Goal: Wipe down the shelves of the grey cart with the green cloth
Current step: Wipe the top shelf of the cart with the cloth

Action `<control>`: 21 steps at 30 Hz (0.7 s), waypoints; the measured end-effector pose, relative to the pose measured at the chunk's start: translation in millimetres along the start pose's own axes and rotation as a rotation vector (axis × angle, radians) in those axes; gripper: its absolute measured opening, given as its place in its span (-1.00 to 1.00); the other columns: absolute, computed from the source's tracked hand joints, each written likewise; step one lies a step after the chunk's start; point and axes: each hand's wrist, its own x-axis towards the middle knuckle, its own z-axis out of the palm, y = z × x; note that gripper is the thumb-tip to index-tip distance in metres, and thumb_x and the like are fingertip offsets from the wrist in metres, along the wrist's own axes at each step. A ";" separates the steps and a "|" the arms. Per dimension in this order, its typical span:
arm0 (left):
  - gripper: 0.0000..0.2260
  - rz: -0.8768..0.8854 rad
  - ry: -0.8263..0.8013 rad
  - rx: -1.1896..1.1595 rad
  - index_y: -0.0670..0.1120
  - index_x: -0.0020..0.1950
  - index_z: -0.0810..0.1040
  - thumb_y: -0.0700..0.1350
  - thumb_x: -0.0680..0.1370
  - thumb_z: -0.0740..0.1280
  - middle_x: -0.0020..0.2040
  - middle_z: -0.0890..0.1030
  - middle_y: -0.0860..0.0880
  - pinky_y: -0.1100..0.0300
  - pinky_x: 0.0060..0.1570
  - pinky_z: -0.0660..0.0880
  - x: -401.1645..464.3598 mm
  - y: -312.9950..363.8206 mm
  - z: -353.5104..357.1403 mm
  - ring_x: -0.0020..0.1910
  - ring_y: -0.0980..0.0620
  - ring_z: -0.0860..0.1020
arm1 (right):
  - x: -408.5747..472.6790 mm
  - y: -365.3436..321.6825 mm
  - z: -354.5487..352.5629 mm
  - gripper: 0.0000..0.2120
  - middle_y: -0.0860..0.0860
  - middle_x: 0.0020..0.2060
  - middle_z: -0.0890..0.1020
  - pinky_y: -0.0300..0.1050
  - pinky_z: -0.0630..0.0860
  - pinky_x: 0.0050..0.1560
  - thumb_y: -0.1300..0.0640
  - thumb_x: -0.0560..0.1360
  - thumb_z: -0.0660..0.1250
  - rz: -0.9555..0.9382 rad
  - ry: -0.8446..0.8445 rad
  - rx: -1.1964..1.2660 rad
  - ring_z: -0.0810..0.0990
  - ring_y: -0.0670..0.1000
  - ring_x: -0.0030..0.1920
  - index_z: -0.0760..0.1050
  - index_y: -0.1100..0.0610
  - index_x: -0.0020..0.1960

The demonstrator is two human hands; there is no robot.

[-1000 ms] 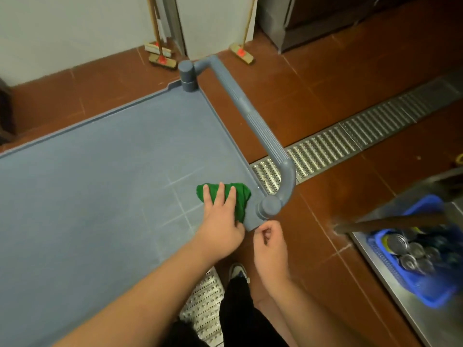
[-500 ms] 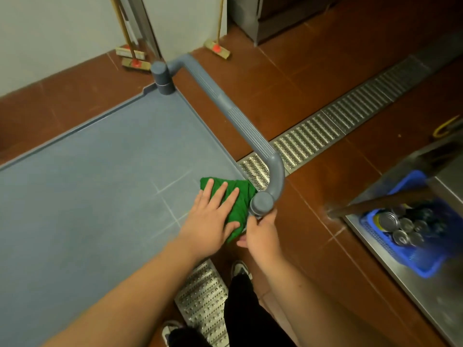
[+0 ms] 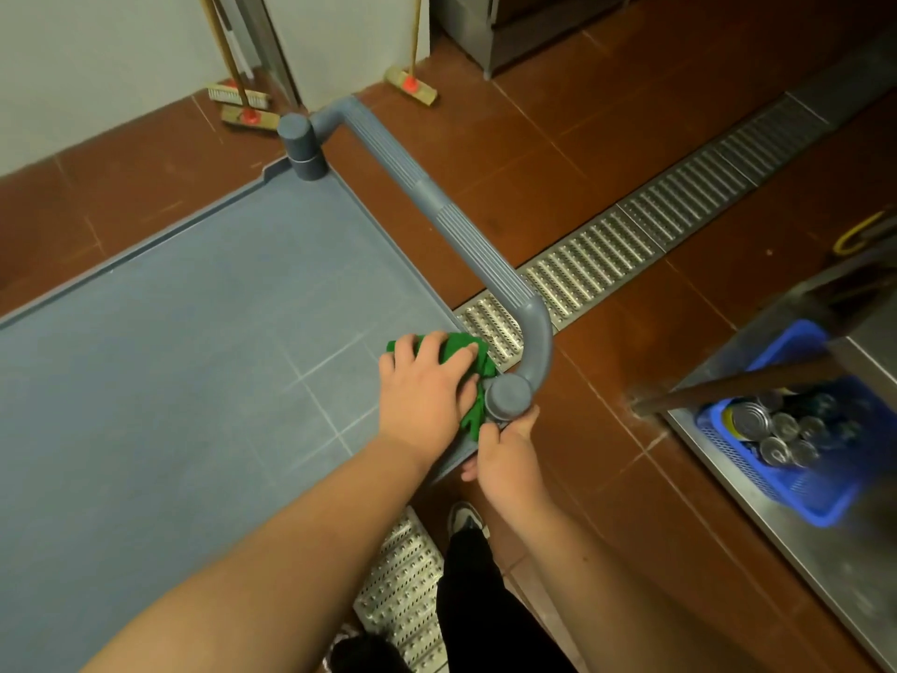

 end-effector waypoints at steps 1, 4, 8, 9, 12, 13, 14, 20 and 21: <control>-0.73 0.006 0.012 0.003 0.13 0.20 0.53 0.11 0.51 0.30 0.19 0.52 -0.05 -0.03 -0.02 0.33 3.5 -1.9 0.4 0.12 -0.21 0.37 | 0.3 -0.6 0.5 -0.55 0.30 -0.13 0.62 -0.29 0.46 -0.52 0.24 0.64 0.11 0.001 -0.002 -0.009 0.57 -0.09 -0.57 0.01 0.17 0.46; -0.73 -0.001 0.038 -0.003 0.11 0.18 0.53 0.10 0.50 0.30 0.17 0.52 -0.05 -0.02 -0.04 0.33 11.7 -9.7 1.3 0.11 -0.19 0.38 | -0.9 -5.5 2.2 -0.53 0.28 -0.14 0.64 -0.32 0.43 -0.53 0.23 0.64 0.10 0.001 -0.011 -0.031 0.57 -0.08 -0.54 -0.01 0.11 0.48; -0.74 -0.014 0.058 -0.011 0.11 0.16 0.53 0.12 0.51 0.29 0.16 0.52 -0.02 -0.01 -0.05 0.31 17.0 -18.7 1.6 0.10 -0.17 0.38 | -4.5 -7.7 5.7 -0.52 0.27 -0.16 0.64 -0.32 0.43 -0.53 0.21 0.64 0.09 -0.002 -0.005 -0.056 0.57 -0.01 -0.48 -0.03 0.06 0.48; -0.75 -0.016 0.061 -0.013 0.11 0.16 0.52 0.12 0.51 0.29 0.16 0.52 -0.02 -0.01 -0.05 0.31 19.2 -21.0 1.4 0.10 -0.17 0.39 | -4.7 -8.0 6.2 -0.50 0.27 -0.15 0.64 -0.32 0.42 -0.53 0.21 0.64 0.09 0.005 -0.001 -0.058 0.57 -0.01 -0.48 -0.05 0.03 0.49; -0.75 -0.024 0.072 -0.016 0.11 0.15 0.52 0.12 0.51 0.29 0.14 0.52 -0.01 -0.01 -0.05 0.31 26.5 -29.8 0.8 0.09 -0.17 0.39 | -5.6 -8.3 6.3 -0.44 0.21 -0.22 0.65 -0.34 0.43 -0.51 0.20 0.64 0.08 0.018 -0.008 -0.084 0.58 -0.03 -0.49 -0.12 -0.01 0.52; -0.76 -0.028 0.076 -0.020 0.11 0.15 0.53 0.12 0.51 0.28 0.14 0.52 -0.01 -0.01 -0.05 0.30 29.4 -33.2 0.7 0.08 -0.17 0.39 | -5.7 -8.5 6.6 -0.43 0.18 -0.28 0.65 -0.33 0.44 -0.50 0.20 0.64 0.08 0.024 -0.011 -0.096 0.58 -0.04 -0.50 -0.13 -0.01 0.53; -0.76 -0.033 0.076 -0.023 0.11 0.15 0.53 0.12 0.51 0.28 0.13 0.52 0.00 0.00 -0.05 0.30 32.2 -36.5 0.4 0.09 -0.17 0.39 | -5.8 -8.1 6.9 -0.44 0.15 -0.33 0.64 -0.30 0.45 -0.48 0.19 0.64 0.08 0.026 -0.012 -0.101 0.59 -0.05 -0.51 -0.13 0.01 0.53; -0.77 -0.057 0.086 -0.036 0.08 0.11 0.54 0.11 0.51 0.29 0.12 0.52 -0.01 0.00 -0.06 0.28 54.3 -59.1 -0.8 0.08 -0.19 0.37 | -5.3 -10.4 9.5 -0.44 0.12 -0.39 0.61 -0.22 0.52 -0.42 0.21 0.62 0.07 0.040 -0.022 -0.087 0.59 -0.04 -0.51 -0.11 -0.01 0.52; -0.78 -0.056 0.090 -0.032 0.07 0.10 0.54 0.11 0.51 0.29 0.11 0.52 -0.01 0.01 -0.07 0.26 58.6 -63.7 -0.8 0.08 -0.19 0.37 | -6.3 -11.2 9.0 -0.45 0.14 -0.37 0.61 -0.23 0.52 -0.43 0.21 0.63 0.07 0.036 -0.025 -0.082 0.58 -0.04 -0.52 -0.11 -0.01 0.52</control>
